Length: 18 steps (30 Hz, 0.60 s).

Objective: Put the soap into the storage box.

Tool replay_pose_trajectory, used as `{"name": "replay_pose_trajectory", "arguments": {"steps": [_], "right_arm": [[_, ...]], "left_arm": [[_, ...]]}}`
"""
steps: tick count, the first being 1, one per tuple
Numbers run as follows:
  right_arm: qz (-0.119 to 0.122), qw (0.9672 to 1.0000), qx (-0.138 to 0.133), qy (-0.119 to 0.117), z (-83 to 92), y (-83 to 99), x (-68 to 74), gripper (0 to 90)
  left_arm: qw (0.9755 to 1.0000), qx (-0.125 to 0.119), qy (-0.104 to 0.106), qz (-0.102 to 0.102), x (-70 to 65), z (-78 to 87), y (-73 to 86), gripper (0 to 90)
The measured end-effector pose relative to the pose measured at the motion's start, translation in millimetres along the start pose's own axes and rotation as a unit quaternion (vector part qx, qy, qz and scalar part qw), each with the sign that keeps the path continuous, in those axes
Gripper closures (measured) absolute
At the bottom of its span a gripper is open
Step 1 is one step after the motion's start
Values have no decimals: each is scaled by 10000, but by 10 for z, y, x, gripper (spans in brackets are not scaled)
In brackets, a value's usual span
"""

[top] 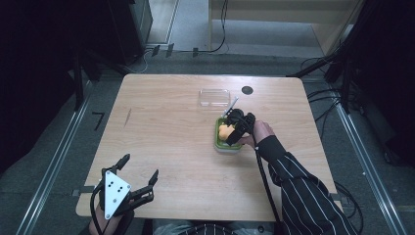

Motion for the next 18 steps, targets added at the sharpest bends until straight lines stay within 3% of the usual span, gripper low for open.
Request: {"name": "replay_pose_trajectory", "arguments": {"steps": [11, 18], "right_arm": [[-209, 9998, -37, -19, 158, 116, -78, 72], [-341, 9993, 162, 9, 221, 260, -120, 41]], "left_arm": [[10000, -3, 3, 3, 0, -3, -2, 135], [10000, -9, 0, 12, -1, -6, -2, 135]]}}
Point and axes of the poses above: each handheld gripper's, and its own axes: z roughly backward along the jaws, y roughly out of its underside, x roughly to its left, the point moved 3 cm from there along -z, roughly forward along the jaws, and after that the axes turned 1 degree about x, right-handed, at the moved point
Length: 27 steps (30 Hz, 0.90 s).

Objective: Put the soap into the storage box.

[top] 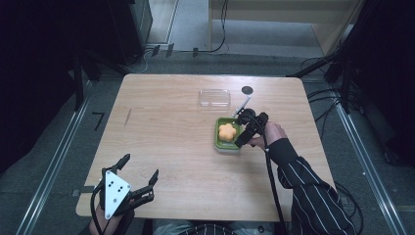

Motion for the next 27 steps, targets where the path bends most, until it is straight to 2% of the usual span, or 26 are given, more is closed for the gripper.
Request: {"name": "replay_pose_trajectory", "arguments": {"steps": [8, 17, 27], "right_arm": [[-82, 9999, 27, 52, 90, 156, -52, 39], [-195, 9996, 209, 80, 172, 374, -56, 38], [-362, 9983, 455, 93, 234, 727, -45, 38]], "left_arm": [[10000, 3, 11, -13, -4, -5, -2, 135], [10000, -2, 16, -5, -6, -8, -4, 135], [10000, -1, 29, -19, -8, -12, -6, 135]]}}
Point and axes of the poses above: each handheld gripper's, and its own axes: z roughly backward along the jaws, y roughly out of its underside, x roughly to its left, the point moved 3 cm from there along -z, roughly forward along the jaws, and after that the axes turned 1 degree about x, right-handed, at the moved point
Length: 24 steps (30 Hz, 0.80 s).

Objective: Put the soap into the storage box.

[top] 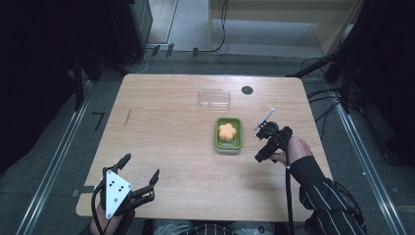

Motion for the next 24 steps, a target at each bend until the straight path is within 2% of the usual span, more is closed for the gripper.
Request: {"name": "replay_pose_trajectory", "arguments": {"steps": [6, 7, 14, 15, 24], "right_arm": [[-91, 9999, 123, 3, -16, 164, 2, 38], [-121, 9998, 157, 51, -33, 240, 4, 38], [-134, 9992, 369, 69, -112, 407, 50, 39], [-144, 9988, 457, 32, -143, 479, 74, 39], [-183, 9976, 660, -88, -270, 720, 166, 44]], "left_arm": [[10000, 17, -4, -10, -4, 0, -2, 135], [10000, 15, -3, -8, -5, -1, -2, 135], [10000, 13, 13, -8, -2, -4, -3, 135], [10000, 13, 14, -6, -3, -5, -3, 135], [10000, 3, 18, -12, -14, -16, -7, 135]]}}
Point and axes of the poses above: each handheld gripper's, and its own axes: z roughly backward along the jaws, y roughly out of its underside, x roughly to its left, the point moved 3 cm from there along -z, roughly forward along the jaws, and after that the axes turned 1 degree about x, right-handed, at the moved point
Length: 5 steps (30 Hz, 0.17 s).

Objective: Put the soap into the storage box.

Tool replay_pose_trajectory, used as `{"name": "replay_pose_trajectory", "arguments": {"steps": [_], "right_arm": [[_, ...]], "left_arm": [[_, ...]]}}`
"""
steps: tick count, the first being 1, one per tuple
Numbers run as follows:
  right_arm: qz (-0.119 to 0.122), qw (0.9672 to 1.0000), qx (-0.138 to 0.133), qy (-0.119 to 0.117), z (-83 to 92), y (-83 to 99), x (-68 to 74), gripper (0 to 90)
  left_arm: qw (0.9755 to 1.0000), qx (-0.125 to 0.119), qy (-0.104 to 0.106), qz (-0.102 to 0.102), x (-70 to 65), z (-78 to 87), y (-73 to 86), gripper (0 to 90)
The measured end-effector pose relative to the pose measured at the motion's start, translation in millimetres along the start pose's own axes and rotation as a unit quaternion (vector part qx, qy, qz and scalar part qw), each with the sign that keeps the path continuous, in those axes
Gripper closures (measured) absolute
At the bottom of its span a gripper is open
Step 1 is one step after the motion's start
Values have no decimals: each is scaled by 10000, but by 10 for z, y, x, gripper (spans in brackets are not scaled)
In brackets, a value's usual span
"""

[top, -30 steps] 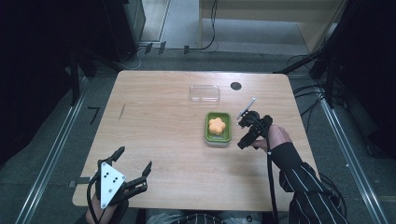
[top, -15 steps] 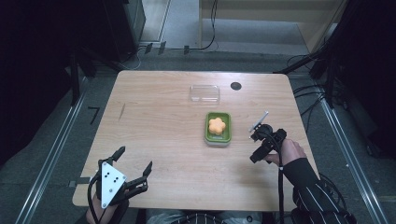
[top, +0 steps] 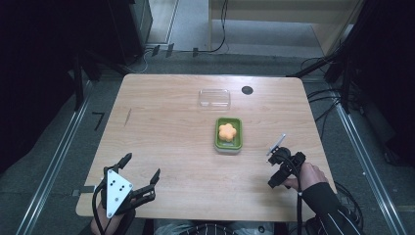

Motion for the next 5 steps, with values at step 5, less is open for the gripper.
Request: {"name": "replay_pose_trajectory", "arguments": {"steps": [5], "right_arm": [[67, 10000, 16, -57, -57, 102, 33, 41]], "left_arm": [[10000, 8, -10, -1, 2, -2, 0, 135]]}}
Point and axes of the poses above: each handheld gripper's, and its own axes: z roughly backward along the jaws, y roughly out of its underside, x roughly to its left, the point moved 3 cm from there along -z, roughly forward along the jaws, and after that the axes turned 1 degree about x, right-handed, at the moved point
